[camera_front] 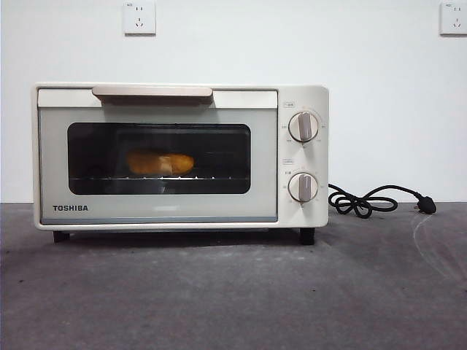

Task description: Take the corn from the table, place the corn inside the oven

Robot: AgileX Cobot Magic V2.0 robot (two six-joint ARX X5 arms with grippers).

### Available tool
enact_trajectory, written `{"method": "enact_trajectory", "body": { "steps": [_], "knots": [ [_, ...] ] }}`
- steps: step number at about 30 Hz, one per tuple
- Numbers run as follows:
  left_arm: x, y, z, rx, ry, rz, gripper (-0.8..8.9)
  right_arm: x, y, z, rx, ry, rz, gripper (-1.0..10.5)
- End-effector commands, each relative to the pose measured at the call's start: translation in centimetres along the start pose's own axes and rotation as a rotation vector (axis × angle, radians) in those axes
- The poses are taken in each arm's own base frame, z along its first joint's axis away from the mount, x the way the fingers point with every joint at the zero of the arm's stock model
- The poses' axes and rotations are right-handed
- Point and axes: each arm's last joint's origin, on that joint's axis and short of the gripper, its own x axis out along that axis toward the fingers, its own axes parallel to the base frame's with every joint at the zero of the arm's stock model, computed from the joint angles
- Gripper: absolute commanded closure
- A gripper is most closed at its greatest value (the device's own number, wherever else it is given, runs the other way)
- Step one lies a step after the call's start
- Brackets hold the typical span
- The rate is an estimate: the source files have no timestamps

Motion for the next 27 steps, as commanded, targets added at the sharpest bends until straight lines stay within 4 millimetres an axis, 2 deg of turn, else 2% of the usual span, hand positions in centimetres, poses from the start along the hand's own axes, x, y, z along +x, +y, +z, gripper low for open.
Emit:
{"method": "enact_trajectory", "body": {
  "steps": [1,7,11,14,20,23,27],
  "knots": [
    [0.6,0.3,0.4,-0.009,0.021,0.004,8.17,0.1,0.0,-0.1,-0.003,0.001,-0.002,9.6],
    [1.7,0.7,1.0,-0.029,0.081,-0.003,8.17,0.1,0.0,-0.1,-0.003,0.001,-0.002,9.6],
    [1.8,0.2,1.6,0.060,0.024,-0.034,8.17,0.1,0.0,-0.1,-0.003,0.001,-0.001,9.6],
    [1.5,-0.8,3.1,0.189,-0.152,-0.066,8.17,0.1,0.0,-0.1,-0.003,0.001,-0.002,9.6],
    [-0.7,-3.5,5.0,0.426,-0.505,-0.264,8.17,0.1,0.0,-0.1,-0.003,0.000,-0.002,9.6],
    [-1.2,-3.9,4.8,0.525,-0.622,-0.312,8.17,0.1,0.0,-0.1,-0.003,0.001,-0.001,9.6],
    [-0.4,-3.2,3.5,0.589,-0.767,-0.343,8.17,0.1,0.0,-0.1,-0.003,0.001,-0.002,9.6]
  ]
}}
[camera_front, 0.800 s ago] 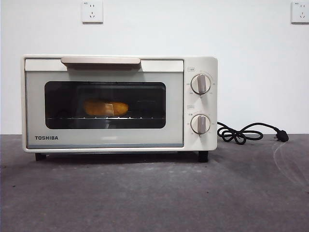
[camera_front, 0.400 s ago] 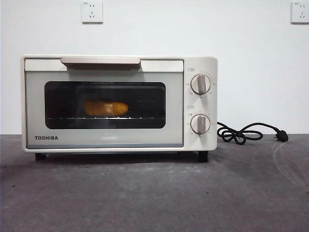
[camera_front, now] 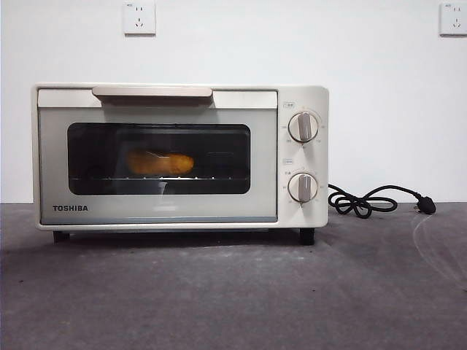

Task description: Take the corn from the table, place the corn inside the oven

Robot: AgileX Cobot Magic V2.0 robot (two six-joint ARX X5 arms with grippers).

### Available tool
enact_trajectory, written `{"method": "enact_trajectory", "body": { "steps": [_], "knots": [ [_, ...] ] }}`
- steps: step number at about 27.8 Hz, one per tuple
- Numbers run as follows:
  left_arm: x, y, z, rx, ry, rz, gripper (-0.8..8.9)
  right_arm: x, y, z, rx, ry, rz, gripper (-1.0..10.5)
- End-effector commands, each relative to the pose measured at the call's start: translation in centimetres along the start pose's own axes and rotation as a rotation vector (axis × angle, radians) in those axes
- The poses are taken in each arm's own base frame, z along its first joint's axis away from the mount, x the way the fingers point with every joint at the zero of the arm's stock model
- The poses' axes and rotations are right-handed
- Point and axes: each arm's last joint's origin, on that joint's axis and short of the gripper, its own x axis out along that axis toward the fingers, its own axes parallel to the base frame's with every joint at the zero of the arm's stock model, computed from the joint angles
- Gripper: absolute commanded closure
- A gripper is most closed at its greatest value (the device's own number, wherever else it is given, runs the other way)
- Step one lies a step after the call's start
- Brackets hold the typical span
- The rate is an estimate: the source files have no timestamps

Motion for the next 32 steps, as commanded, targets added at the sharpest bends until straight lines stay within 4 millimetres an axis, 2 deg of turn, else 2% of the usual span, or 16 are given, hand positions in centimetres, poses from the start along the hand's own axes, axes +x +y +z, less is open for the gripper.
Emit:
{"method": "enact_trajectory", "body": {
  "steps": [1,6,11,16,25,29,32],
  "knots": [
    [-0.1,0.0,-2.4,0.067,-0.074,-0.006,8.17,0.1,0.0,-0.1,-0.003,0.001,-0.001,9.6],
    [-0.9,0.0,-8.0,0.140,-0.136,-0.004,8.17,0.1,0.0,-0.1,-0.003,0.001,-0.001,9.6],
    [-1.6,0.4,-14.3,0.163,-0.052,0.104,8.17,0.1,0.0,-0.1,-0.003,0.001,-0.001,9.6],
    [-2.0,0.8,-18.6,0.094,0.042,0.236,8.17,0.1,0.0,-0.1,-0.003,0.000,-0.002,9.6],
    [-2.5,1.1,-22.3,0.011,0.309,0.364,8.17,0.1,0.0,-0.1,-0.003,0.003,-0.007,9.6],
    [-2.9,1.0,-23.3,-0.012,0.424,0.363,8.17,0.1,0.0,-0.1,-0.003,0.003,-0.007,9.6],
    [-2.9,1.0,-23.3,-0.011,0.425,0.359,8.17,0.1,0.0,-0.1,-0.003,0.003,-0.007,9.6]
  ]
}}
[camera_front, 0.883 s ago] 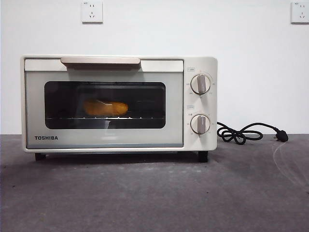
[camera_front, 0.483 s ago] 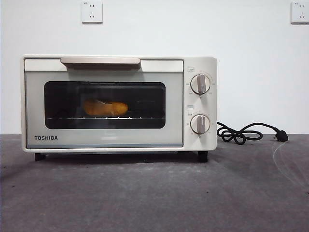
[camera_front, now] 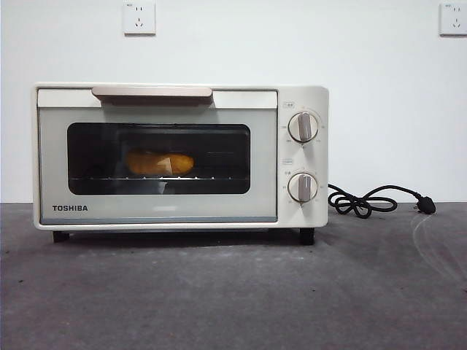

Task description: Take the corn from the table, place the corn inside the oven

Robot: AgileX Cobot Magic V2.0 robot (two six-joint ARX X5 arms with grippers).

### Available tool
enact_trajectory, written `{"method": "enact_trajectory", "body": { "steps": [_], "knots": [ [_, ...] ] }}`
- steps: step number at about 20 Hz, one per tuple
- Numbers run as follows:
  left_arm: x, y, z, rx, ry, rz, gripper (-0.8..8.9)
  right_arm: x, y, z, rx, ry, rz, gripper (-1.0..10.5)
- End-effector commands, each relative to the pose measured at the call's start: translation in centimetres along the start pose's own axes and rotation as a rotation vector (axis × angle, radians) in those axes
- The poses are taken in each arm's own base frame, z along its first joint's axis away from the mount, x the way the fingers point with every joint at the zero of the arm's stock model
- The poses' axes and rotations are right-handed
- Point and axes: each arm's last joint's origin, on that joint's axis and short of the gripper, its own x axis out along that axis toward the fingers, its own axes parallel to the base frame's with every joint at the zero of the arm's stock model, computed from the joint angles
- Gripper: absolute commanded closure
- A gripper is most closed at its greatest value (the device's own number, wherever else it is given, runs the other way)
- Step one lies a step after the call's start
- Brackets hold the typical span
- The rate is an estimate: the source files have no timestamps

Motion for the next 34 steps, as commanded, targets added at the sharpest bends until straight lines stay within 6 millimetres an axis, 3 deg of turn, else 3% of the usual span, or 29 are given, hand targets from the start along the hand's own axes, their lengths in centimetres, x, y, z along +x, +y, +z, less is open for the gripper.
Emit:
{"method": "enact_trajectory", "body": {
  "steps": [1,34],
  "knots": [
    [0.08,-0.04,-0.24,-0.002,0.001,-0.006,8.17,0.12,-0.01,-0.11,-0.003,0.002,-0.001,9.6],
    [0.60,-0.05,-0.77,0.022,0.083,-0.009,8.17,0.12,-0.03,-0.12,-0.003,0.004,-0.008,9.6]
  ]
}}
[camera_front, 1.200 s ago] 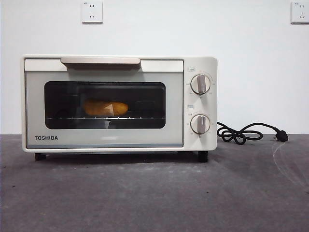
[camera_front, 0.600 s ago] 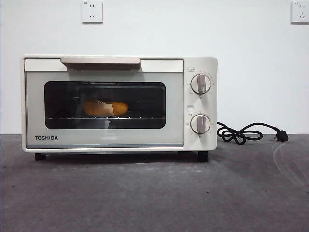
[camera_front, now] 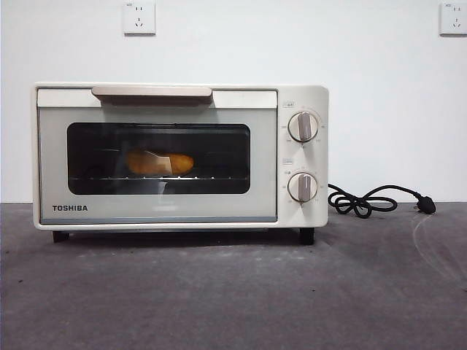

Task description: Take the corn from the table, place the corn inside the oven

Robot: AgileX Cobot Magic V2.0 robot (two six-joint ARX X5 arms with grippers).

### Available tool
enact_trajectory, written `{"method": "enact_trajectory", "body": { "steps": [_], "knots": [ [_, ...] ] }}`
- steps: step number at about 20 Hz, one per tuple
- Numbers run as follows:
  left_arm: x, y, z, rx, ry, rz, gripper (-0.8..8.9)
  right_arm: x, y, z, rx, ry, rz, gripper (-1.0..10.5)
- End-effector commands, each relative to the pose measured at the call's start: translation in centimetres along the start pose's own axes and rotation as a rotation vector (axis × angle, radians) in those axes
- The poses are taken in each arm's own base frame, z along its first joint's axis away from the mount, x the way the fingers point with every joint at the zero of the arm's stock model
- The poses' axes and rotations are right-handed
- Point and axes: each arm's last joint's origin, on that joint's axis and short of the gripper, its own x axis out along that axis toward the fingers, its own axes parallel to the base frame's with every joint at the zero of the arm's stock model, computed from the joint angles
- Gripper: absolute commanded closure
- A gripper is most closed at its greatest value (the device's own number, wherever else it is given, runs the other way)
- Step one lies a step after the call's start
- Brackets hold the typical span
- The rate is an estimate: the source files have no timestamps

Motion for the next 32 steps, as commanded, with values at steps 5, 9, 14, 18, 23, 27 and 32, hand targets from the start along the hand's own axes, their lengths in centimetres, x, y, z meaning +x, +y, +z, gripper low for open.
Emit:
{"method": "enact_trajectory", "body": {
  "steps": [5,9,14,18,23,27,32],
  "knots": [
    [0.2,0.0,-0.3,0.012,0.019,-0.006,8.17,-0.6,-2.1,0.4,-0.067,-0.102,-0.121,9.6],
    [0.3,0.0,-0.5,0.012,0.036,-0.007,8.17,-2.6,-5.5,-0.4,0.055,-0.347,-0.179,9.6],
    [0.4,-0.1,-0.6,0.011,0.061,-0.008,8.17,-4.2,-6.9,-6.9,0.301,-0.376,-0.316,9.6],
    [0.5,-0.1,-0.7,0.011,0.075,-0.009,8.17,-3.8,-5.7,-13.2,0.378,-0.392,-0.427,9.6],
    [0.6,-0.1,-0.8,0.011,0.085,-0.010,8.17,-1.4,-3.2,-19.9,0.387,-0.469,-0.528,9.6],
    [0.6,-0.1,-0.8,0.011,0.087,-0.010,8.17,1.2,-1.7,-24.2,0.396,-0.489,-0.589,9.6],
    [0.6,-0.1,-0.8,0.011,0.087,-0.010,8.17,3.6,-0.7,-27.3,0.376,-0.557,-0.646,9.6]
  ]
}}
